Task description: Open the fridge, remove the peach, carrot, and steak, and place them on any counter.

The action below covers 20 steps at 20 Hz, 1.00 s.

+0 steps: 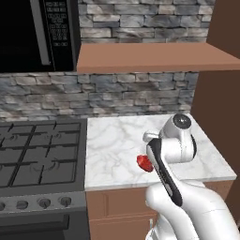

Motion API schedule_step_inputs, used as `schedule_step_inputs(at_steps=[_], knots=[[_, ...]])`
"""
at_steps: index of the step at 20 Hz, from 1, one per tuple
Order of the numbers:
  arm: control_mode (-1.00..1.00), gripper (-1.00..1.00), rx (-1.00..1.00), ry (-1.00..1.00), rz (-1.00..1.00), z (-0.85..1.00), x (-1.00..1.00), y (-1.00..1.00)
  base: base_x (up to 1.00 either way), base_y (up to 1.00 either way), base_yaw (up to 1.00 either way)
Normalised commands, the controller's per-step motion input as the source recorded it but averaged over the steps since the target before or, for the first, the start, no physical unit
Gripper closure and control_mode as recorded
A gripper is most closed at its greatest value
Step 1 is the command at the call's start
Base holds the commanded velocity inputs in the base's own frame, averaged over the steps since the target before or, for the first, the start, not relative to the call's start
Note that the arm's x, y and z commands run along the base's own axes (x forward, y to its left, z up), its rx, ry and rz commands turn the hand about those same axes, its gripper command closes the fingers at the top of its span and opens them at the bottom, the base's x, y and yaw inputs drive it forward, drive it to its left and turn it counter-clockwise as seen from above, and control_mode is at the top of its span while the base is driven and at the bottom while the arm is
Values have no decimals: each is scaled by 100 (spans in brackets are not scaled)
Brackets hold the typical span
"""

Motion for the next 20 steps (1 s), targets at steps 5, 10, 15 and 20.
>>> schedule_step_inputs(at_steps=[5,10,15,20], knots=[[-100,-100,0,-1,11,61,-78,-8,0,0,0],[-100,-100,-14,7,16,67,-28,-8,0,0,0],[-100,-100,-21,21,2,11,-57,1,0,0,0],[100,-100,-18,14,5,5,-34,3,-9,0,3]])
